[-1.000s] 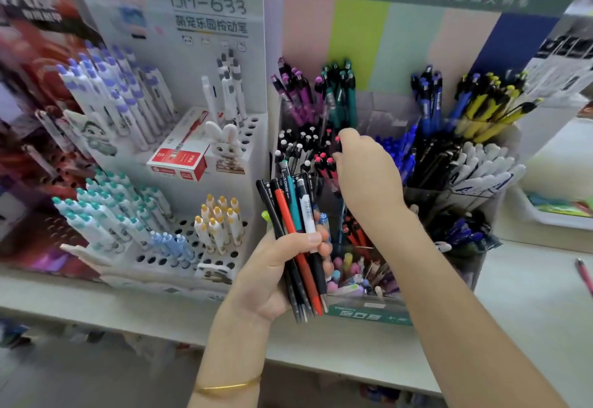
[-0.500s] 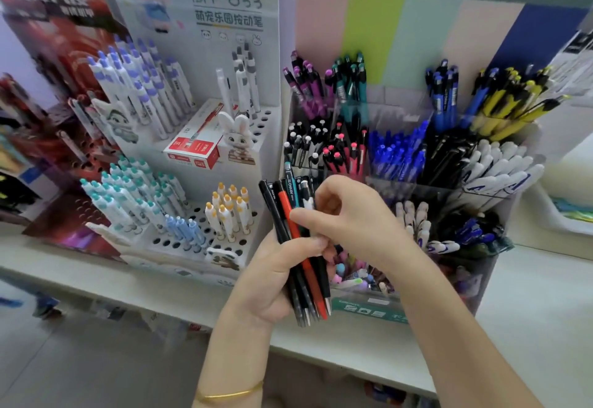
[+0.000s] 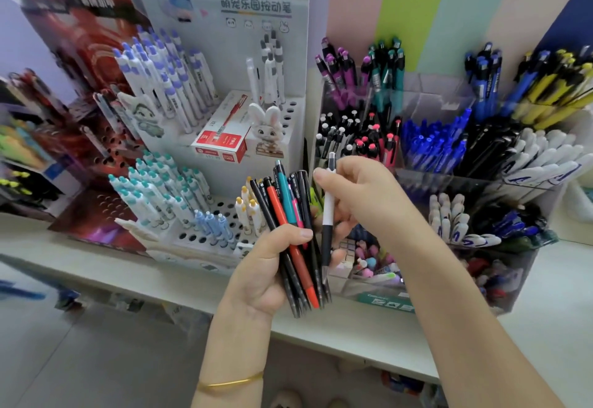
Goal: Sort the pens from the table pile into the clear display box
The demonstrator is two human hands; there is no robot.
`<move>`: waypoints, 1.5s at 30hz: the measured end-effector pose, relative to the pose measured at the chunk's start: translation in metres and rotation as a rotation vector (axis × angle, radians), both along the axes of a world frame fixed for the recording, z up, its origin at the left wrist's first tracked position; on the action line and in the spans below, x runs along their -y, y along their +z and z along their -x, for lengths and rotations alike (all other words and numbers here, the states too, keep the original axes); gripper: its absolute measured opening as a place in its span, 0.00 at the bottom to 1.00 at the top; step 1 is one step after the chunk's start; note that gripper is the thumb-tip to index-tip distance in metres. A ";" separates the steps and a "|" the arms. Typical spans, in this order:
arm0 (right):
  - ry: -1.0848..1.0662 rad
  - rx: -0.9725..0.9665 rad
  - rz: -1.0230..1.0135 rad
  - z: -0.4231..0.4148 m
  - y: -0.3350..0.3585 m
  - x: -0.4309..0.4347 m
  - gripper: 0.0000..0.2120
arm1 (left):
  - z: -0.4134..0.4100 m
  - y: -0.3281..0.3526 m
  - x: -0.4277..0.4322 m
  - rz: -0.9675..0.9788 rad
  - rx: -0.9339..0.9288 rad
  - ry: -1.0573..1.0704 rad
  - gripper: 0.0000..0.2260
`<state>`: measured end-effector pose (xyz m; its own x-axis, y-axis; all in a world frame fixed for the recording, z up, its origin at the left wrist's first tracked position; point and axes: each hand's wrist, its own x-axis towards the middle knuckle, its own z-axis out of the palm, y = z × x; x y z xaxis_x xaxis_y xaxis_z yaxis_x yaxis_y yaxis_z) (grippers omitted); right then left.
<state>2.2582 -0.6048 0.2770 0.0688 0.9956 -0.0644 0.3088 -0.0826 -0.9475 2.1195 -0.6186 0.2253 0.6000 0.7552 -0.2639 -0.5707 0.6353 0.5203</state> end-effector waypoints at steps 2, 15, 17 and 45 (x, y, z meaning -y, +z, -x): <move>-0.031 0.017 -0.024 0.004 -0.003 -0.004 0.14 | 0.004 -0.003 -0.003 0.019 -0.033 0.014 0.09; -0.063 0.113 -0.079 0.024 -0.008 -0.019 0.09 | 0.016 -0.013 -0.010 -0.090 0.066 -0.091 0.22; -0.034 0.242 -0.111 0.029 -0.010 -0.019 0.11 | 0.019 -0.012 -0.009 -0.102 0.063 -0.105 0.20; 0.236 -0.136 0.101 0.012 -0.008 -0.011 0.11 | 0.022 -0.015 -0.013 -0.078 0.049 -0.095 0.26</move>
<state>2.2465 -0.5938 0.2692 -0.1798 0.9712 -0.1564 0.2015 -0.1192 -0.9722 2.0980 -0.6053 0.2107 0.6806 0.7114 -0.1753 -0.5357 0.6464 0.5433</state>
